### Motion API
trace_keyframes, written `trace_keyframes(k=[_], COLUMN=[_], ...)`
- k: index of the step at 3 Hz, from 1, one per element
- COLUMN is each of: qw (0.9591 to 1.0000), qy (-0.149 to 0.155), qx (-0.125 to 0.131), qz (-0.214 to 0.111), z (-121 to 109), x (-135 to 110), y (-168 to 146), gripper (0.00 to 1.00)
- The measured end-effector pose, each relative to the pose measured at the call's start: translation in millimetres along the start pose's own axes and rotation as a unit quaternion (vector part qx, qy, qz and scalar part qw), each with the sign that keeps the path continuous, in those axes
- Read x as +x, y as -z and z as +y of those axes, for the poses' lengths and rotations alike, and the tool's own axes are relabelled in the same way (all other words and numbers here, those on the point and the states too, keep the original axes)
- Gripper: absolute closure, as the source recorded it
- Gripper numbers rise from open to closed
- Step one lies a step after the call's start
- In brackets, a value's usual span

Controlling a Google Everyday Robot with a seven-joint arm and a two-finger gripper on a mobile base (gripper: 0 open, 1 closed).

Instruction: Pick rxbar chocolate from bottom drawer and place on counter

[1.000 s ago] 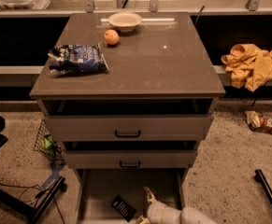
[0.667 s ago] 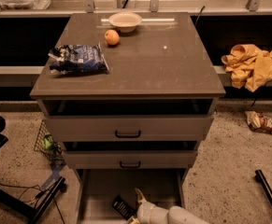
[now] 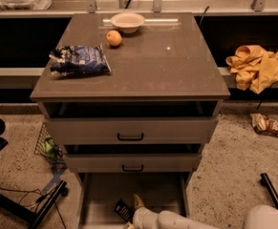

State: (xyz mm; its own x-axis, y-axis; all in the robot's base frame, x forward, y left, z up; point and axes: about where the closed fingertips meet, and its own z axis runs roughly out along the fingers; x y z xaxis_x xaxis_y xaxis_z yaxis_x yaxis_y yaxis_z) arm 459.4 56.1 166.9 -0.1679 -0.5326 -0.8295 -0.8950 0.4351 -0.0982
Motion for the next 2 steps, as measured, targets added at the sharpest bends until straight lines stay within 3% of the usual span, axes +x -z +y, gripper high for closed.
trace_keyframes(k=[1, 2], qw=[0.9999, 0.9999], qy=[0.002, 0.002], qx=[0.011, 0.007], qz=[0.011, 0.013], z=[-5.2, -3.6], x=[4.4, 5.1], y=[-2.3, -8.8], gripper=[0.00, 0.00])
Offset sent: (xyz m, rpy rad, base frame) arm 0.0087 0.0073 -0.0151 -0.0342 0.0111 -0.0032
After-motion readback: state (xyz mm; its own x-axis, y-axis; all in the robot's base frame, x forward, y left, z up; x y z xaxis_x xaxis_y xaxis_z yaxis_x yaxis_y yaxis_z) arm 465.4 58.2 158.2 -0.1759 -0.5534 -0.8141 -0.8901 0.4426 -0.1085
